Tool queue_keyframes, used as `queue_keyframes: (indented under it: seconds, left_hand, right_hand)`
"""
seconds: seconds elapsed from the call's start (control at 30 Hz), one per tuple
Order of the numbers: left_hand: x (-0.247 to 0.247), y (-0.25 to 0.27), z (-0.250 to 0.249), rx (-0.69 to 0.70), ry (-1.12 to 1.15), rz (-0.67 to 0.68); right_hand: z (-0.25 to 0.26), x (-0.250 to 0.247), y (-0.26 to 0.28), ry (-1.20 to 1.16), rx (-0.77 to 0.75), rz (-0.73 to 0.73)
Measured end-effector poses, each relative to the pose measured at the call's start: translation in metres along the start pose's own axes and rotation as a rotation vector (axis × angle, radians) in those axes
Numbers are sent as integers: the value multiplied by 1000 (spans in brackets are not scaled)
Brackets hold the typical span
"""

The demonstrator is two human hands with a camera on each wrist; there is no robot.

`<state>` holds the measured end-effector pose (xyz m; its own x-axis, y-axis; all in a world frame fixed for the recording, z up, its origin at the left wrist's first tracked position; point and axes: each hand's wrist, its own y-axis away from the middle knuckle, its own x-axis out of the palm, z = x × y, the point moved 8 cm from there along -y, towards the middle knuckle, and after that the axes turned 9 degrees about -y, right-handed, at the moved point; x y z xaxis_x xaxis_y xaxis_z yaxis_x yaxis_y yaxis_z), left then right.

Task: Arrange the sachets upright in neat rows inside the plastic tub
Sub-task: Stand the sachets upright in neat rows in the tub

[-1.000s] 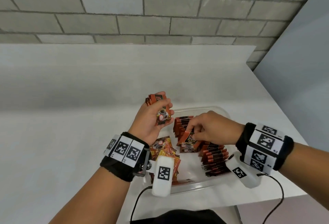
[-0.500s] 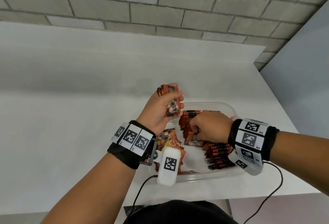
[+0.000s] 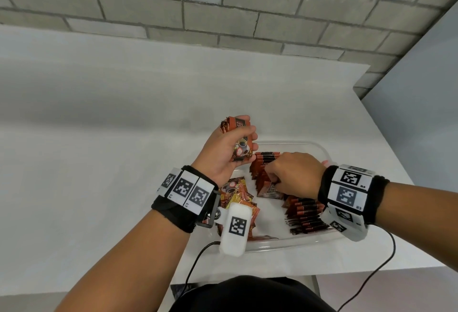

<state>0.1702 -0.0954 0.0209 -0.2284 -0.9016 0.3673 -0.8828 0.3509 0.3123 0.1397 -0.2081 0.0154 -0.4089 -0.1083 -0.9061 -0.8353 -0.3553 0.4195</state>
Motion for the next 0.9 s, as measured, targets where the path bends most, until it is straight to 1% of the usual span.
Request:
queue_keyframes:
  seconds: [0.3,0.37,0.43,0.53,0.6,0.67,0.73,0.8,0.9]
  left_hand:
    - [2,-3,1,-7,19,28]
    - [4,-3,4,-50,44,43]
    - [6,-3,7,-99,68,66]
    - [9,-3,9,-109,50,89]
    - [12,-3,7,-79,-7,101]
    - [19,-2,4,-55,-43,136]
    - [26,0,3,-39,-56,181]
    - [31,0,2,-21,-52,201]
    - [35,1,3,-26,-36,212]
  right_hand:
    - [-13,-5,4,-80,36,-32]
    - [-19,-11,6,-129,54,-71]
    - [-29,-23,11,-213,84,-155]
    - [-46,-47,21,-436,118,-331]
    - [-55,-59,29,-666,148,-432]
    - [-55,-63,32,-889,138,-448]
    - [-47,-60,31,-1047,90,-402]
    - [-39,-57,31,-1164,42,-381]
    - [-40,-59,32,-1274,20,-454]
